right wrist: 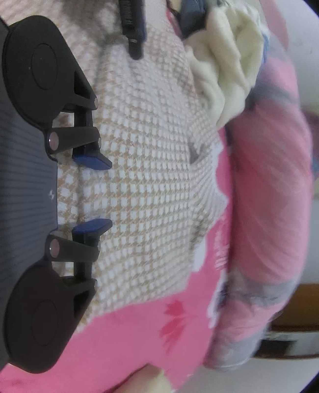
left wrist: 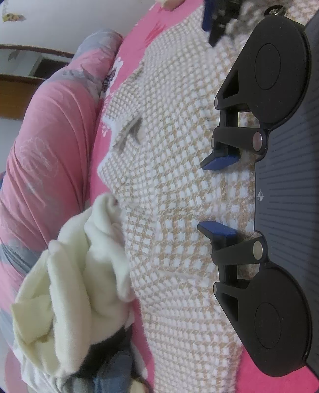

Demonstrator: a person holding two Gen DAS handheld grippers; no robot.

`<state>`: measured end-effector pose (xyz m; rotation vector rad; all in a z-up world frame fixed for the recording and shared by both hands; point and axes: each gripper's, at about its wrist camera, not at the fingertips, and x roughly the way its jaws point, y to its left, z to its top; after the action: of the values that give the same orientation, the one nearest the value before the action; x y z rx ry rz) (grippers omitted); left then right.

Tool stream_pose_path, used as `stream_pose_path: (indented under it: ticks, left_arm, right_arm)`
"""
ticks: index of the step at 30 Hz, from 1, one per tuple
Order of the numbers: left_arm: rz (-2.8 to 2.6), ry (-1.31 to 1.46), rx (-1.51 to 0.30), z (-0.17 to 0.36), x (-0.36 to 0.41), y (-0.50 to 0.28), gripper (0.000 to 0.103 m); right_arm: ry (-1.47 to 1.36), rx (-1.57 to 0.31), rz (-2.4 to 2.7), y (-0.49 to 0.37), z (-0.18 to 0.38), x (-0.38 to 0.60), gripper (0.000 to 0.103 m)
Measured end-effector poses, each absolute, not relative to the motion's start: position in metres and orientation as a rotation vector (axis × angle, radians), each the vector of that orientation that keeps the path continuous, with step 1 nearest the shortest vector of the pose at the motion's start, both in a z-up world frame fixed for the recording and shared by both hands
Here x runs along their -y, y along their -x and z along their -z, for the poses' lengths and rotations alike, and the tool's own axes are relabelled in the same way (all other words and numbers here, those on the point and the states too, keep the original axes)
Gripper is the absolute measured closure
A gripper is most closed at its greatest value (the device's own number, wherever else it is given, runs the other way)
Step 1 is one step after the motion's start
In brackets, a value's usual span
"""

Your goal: Fold clothes

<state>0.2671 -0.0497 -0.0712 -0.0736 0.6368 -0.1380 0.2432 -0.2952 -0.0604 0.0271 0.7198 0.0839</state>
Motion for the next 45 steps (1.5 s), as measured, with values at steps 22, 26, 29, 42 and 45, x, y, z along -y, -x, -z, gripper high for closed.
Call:
stream_pose_path:
  ticks: [22,26,29,42,45]
  left_arm:
    - [-0.205,0.544,-0.638,0.060,-0.136,-0.178,0.041]
    - [-0.282,0.635,-0.611,0.068,-0.176,-0.176,0.041]
    - [-0.317,0.684,-0.588,0.073,-0.200,-0.177,0.041]
    - [-0.547,0.911,-0.416,0.083,-0.265,-0.181,0.045]
    - [-0.579,0.895,-0.367,0.082,-0.266,-0.184,0.065]
  right_arm:
    - [-0.060,-0.598,-0.219,-0.233,0.013,0.166,0.054]
    - [-0.029,-0.646,-0.248,-0.255,0.050,0.136,0.051]
    - [-0.007,-0.677,-0.217,-0.264,0.088,0.131,0.047]
    - [-0.013,-0.663,-0.204,-0.256,0.087,0.130,0.047]
    - [-0.016,-0.661,-0.204,-0.257,0.087,0.130,0.047]
